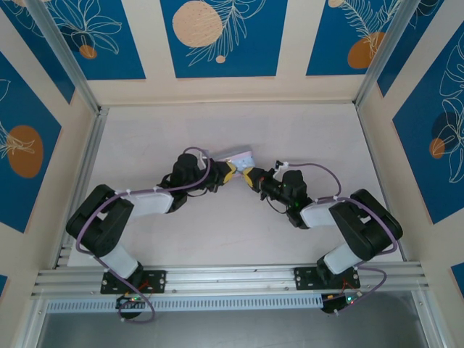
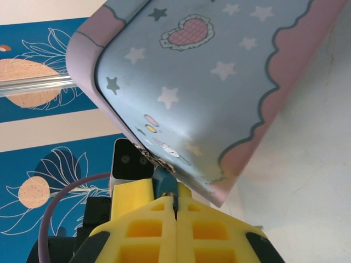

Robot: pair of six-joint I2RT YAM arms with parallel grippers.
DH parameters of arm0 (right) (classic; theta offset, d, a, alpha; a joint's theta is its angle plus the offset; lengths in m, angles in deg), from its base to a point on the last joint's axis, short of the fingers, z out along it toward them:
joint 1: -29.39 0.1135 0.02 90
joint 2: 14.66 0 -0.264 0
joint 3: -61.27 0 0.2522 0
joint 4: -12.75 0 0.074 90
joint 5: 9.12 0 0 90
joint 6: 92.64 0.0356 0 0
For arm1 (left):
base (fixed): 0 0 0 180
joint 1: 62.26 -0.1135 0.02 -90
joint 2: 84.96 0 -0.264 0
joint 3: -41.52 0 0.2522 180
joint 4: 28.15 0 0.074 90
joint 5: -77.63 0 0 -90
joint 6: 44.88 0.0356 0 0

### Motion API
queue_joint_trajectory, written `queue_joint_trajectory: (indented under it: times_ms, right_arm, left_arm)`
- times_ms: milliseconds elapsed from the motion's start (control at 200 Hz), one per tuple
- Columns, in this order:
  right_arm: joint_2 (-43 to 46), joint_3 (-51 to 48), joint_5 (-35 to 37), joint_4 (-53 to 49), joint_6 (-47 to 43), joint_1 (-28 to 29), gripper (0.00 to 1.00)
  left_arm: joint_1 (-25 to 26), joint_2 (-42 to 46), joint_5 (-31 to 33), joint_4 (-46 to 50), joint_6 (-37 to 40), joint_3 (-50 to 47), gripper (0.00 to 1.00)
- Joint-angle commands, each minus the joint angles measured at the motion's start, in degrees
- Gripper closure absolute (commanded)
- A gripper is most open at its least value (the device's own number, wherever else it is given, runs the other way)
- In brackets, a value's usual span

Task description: Unlock the padlock with the key

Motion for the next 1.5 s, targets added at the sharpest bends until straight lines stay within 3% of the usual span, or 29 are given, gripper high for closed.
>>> queue_joint_trajectory:
  times_ms: [0,430,970,1270,1495]
  right_arm:
    - [-1.5,1.3,-0.1,2.4,0.1,-0.1,1.00]
    - [-5.5,3.3,-2.8,7.0,-0.7,-0.3,1.00]
    - [-2.0,5.5,-5.3,2.3,-5.7,0.5,1.00]
    - [-4.0,1.9,-0.1,5.7,-2.4,2.4,1.00]
    - [-6.8,4.9,0.2,7.7,-1.2,4.9,1.00]
  left_arm:
    - [0.1,2.7,-3.6,-3.0,-1.2,2.9,1.00]
    - [0.1,3.3,-4.1,-0.7,0.2,2.5,1.00]
    - [0.2,2.8,-3.6,2.9,4.0,1.4,1.00]
    - [0.2,3.1,-2.7,1.3,2.9,1.3,1.00]
    - [0.5,2.5,-2.4,0.6,2.6,1.3,1.00]
